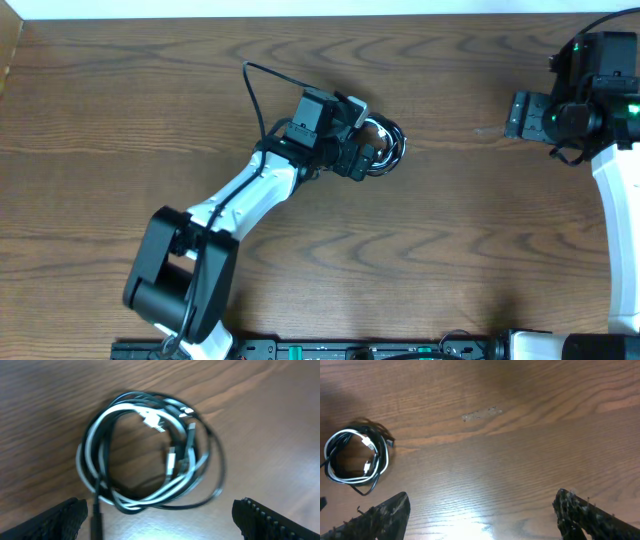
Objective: Untangle cables
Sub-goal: 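Lower the left gripper and pinch the cable bundle, then bring the right gripper in and grasp cables from the bundle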
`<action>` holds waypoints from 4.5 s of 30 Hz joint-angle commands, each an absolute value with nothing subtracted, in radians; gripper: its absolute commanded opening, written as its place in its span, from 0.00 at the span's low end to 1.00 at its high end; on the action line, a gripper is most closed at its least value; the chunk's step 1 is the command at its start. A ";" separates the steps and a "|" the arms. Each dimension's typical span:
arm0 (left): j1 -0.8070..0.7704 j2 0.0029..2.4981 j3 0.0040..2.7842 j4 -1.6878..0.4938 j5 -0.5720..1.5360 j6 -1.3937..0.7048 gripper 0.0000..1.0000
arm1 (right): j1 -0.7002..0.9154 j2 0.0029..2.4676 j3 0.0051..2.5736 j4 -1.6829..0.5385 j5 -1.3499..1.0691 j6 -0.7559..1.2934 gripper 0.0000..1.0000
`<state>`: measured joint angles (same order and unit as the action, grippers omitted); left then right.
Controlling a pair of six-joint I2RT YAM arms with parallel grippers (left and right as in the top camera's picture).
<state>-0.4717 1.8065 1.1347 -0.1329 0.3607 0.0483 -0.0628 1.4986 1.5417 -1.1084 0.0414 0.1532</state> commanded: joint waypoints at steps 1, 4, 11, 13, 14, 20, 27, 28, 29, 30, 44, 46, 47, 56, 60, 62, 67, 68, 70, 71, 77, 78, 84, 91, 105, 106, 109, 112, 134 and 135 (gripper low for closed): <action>-0.471 1.834 1.156 -0.104 0.302 0.059 0.98 | -0.075 1.506 1.541 -1.103 0.041 0.167 0.89; -0.482 1.855 1.156 -0.082 0.301 0.059 0.98 | -0.078 1.506 1.541 -1.099 0.016 0.152 0.91; -0.514 1.910 1.156 -0.059 0.242 0.058 0.98 | -0.078 1.506 1.541 -1.100 -0.039 0.148 0.91; -0.524 1.923 1.156 -0.059 0.196 0.057 0.98 | -0.078 1.506 1.541 -1.103 -0.044 0.136 0.91; -0.530 1.928 1.156 -0.059 0.179 0.057 0.98 | -0.078 1.506 1.541 -1.104 -0.048 0.131 0.91; -0.543 1.942 1.156 -0.039 0.095 0.058 0.98 | -0.078 1.506 1.541 -1.105 -0.049 0.125 0.92; -0.543 1.944 1.156 -0.048 0.084 0.059 0.98 | -0.078 1.506 1.541 -1.108 -0.049 0.126 0.91; -0.543 1.946 1.156 -0.047 0.084 0.058 0.98 | -0.078 1.506 1.541 -1.108 -0.049 0.126 0.91; -0.543 1.947 1.156 -0.048 0.084 0.058 0.98 | -0.078 1.506 1.541 -1.110 -0.049 0.126 0.91; -0.543 1.948 1.156 -0.048 0.084 0.058 0.98 | -0.078 1.506 1.541 -1.111 -0.049 0.126 0.91; -0.543 2.005 1.156 -0.035 0.084 0.024 0.89 | -0.078 1.506 1.541 -1.115 -0.048 0.125 0.91; -0.543 2.006 1.156 -0.036 0.084 0.023 0.79 | -0.078 1.506 1.541 -1.115 -0.048 0.125 0.91; -0.543 2.006 1.156 -0.036 0.084 0.023 0.75 | -0.078 1.506 1.541 -1.114 -0.048 0.125 0.90; -0.543 1.996 1.156 -0.040 0.085 -0.059 0.08 | -0.078 1.506 1.541 -1.111 -0.048 0.126 0.91; -0.543 1.960 1.156 -0.059 0.085 -0.066 0.08 | -0.078 1.506 1.541 -1.111 -0.048 0.126 0.91; -0.543 1.933 1.156 -0.062 0.085 -0.065 0.08 | -0.078 1.506 1.541 -1.112 -0.049 0.126 0.92; -0.542 1.840 1.156 -0.074 0.085 -0.066 0.08 | -0.078 1.506 1.541 -1.112 -0.053 0.126 0.93; -0.542 1.813 1.156 -0.082 0.085 -0.066 0.07 | -0.078 1.506 1.541 -1.114 -0.057 0.126 0.93; -0.542 1.771 1.156 -0.104 0.086 -0.066 0.07 | -0.078 1.506 1.541 -1.116 -0.063 0.126 0.93; -0.542 1.745 1.156 -0.123 0.086 -0.066 0.08 | -0.078 1.506 1.541 -1.118 -0.063 0.126 0.93; -0.542 1.589 1.156 -0.250 0.085 -0.065 0.08 | -0.078 1.506 1.541 -1.124 -0.095 0.110 0.94; -0.542 1.568 1.156 -0.264 0.085 -0.065 0.07 | -0.078 1.506 1.541 -1.127 -0.121 0.090 0.94; -0.542 1.433 1.156 -0.309 0.162 -0.065 0.08 | -0.078 1.506 1.541 -1.157 -0.377 -0.109 0.99; -0.540 1.362 1.156 -0.306 0.349 -0.070 0.08 | -0.077 1.506 1.541 -1.215 -0.656 -0.318 0.99; -0.540 1.359 1.156 -0.253 0.627 -0.089 0.08 | -0.018 1.515 1.541 -1.211 -0.718 -0.356 0.73; -0.540 1.359 1.156 -0.247 0.639 -0.089 0.08 | -0.006 1.519 1.540 -1.209 -0.718 -0.356 0.72; -0.540 1.359 1.156 -0.229 0.648 -0.115 0.08 | 0.033 1.534 1.540 -1.207 -0.717 -0.356 0.68; -0.540 1.359 1.156 -0.219 0.648 -0.137 0.08 | 0.056 1.550 1.540 -1.199 -0.712 -0.356 0.64; -0.540 1.356 1.156 -0.188 0.699 -0.136 0.08 | 0.100 1.746 1.540 -1.162 -0.710 -0.326 0.09; -0.540 1.356 1.156 -0.188 0.699 -0.136 0.08 | 0.100 1.747 1.540 -1.162 -0.710 -0.326 0.02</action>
